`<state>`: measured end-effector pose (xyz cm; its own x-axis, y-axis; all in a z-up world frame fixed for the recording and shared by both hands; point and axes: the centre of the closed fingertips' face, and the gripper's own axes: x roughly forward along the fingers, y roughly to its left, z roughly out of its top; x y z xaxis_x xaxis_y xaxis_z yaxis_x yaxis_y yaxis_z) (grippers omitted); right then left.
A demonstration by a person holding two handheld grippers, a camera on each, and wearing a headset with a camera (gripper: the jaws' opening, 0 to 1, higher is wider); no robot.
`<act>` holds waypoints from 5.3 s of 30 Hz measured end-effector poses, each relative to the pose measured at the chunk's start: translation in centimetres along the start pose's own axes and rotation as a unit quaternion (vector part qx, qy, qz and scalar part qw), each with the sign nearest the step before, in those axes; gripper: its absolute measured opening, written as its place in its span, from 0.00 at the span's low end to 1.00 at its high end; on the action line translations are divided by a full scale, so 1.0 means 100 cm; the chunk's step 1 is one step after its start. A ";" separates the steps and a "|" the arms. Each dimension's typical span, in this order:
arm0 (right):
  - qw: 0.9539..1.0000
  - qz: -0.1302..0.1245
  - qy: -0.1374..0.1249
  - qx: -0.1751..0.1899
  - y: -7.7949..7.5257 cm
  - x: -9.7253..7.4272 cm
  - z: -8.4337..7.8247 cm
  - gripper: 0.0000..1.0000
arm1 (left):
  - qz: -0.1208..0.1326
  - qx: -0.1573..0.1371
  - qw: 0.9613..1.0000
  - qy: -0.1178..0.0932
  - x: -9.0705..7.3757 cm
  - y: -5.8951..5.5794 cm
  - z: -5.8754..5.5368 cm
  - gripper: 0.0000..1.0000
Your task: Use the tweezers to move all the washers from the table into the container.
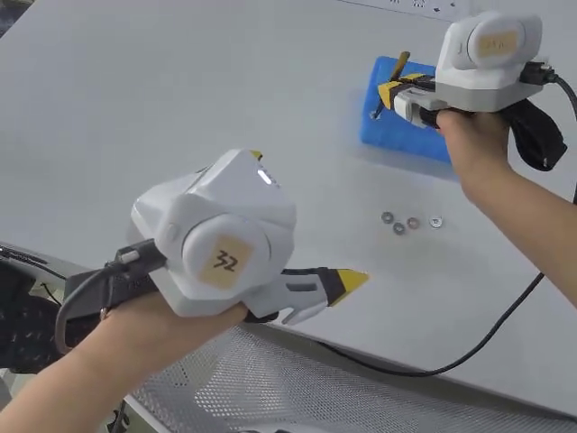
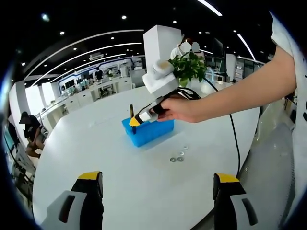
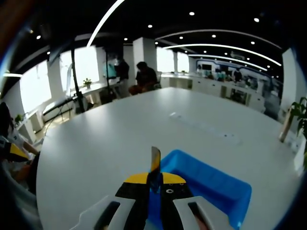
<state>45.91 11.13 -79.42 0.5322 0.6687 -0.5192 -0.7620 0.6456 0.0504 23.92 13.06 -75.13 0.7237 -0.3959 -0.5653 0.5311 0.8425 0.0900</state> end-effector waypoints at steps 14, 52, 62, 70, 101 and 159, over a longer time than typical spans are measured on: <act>1.000 0.015 0.002 -0.007 0.005 0.003 -0.001 0.04 | -0.005 0.006 1.000 -0.001 0.001 -0.002 0.002 0.98; 0.997 0.058 -0.053 -0.001 0.082 -0.122 0.005 0.04 | 0.006 0.003 1.000 -0.022 -0.008 0.000 0.013 0.99; 0.999 0.047 -0.017 0.013 0.087 -0.130 -0.037 0.04 | 0.004 0.006 1.000 -0.018 -0.009 -0.003 0.010 0.98; 0.999 0.042 0.009 0.014 0.082 -0.122 -0.060 0.04 | 0.004 0.008 1.000 -0.016 -0.009 -0.004 0.010 0.97; 0.998 0.040 0.026 0.030 0.081 -0.110 -0.079 0.04 | 0.004 0.021 1.000 -0.003 -0.005 -0.004 0.003 0.97; 0.998 -0.005 -0.059 0.035 0.007 -0.073 0.032 0.04 | 0.016 -0.001 1.000 -0.001 -0.006 0.003 0.003 0.99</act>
<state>42.68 7.88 -72.87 0.5829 0.6976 -0.4166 -0.7305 0.6744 0.1071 23.75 13.49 -74.53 0.7408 -0.3701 -0.5606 0.5073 0.8553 0.1057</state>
